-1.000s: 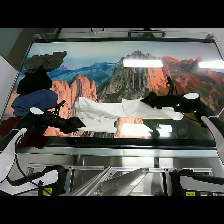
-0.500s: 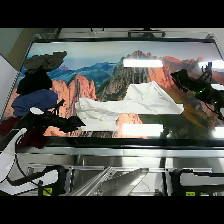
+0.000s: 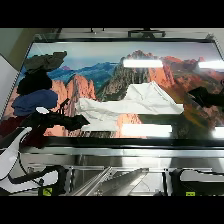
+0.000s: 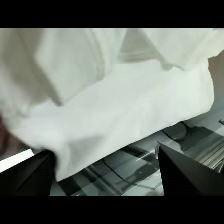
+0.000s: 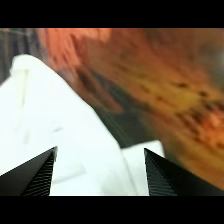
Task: Fold the shirts.
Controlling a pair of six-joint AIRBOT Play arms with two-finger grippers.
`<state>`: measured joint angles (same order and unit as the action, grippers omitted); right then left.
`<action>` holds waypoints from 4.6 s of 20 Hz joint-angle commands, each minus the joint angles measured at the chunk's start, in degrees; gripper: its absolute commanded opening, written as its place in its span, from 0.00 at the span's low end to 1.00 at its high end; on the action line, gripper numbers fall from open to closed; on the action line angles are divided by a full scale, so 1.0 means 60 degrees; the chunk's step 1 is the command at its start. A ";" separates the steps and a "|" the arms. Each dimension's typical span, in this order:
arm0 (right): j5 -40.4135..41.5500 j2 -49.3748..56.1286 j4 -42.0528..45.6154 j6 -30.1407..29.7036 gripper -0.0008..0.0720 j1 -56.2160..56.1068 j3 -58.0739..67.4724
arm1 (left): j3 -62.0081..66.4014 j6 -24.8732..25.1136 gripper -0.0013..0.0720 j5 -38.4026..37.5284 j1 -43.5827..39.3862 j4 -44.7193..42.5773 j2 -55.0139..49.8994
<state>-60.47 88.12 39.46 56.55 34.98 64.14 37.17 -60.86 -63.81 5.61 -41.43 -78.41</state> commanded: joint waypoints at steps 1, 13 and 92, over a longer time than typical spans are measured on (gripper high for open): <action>-0.0801 0.0288 0.1734 -0.0331 0.87 0.0153 -0.0022 | -0.0015 -0.0007 0.73 0.0605 -0.0656 -0.0073 -0.0572; -0.2779 0.1169 0.0503 -0.1789 0.04 -0.2040 0.0412 | 0.0703 0.0007 0.05 0.0062 -0.0652 0.0266 0.0725; 0.0572 0.0550 -0.0597 0.1140 0.04 -0.4546 -0.1468 | 0.8907 0.1311 0.05 -0.1308 0.0029 -0.0153 -0.2885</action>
<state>-56.27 91.50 41.17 66.15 7.75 55.24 89.95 -53.01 -72.36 6.37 -42.26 -94.96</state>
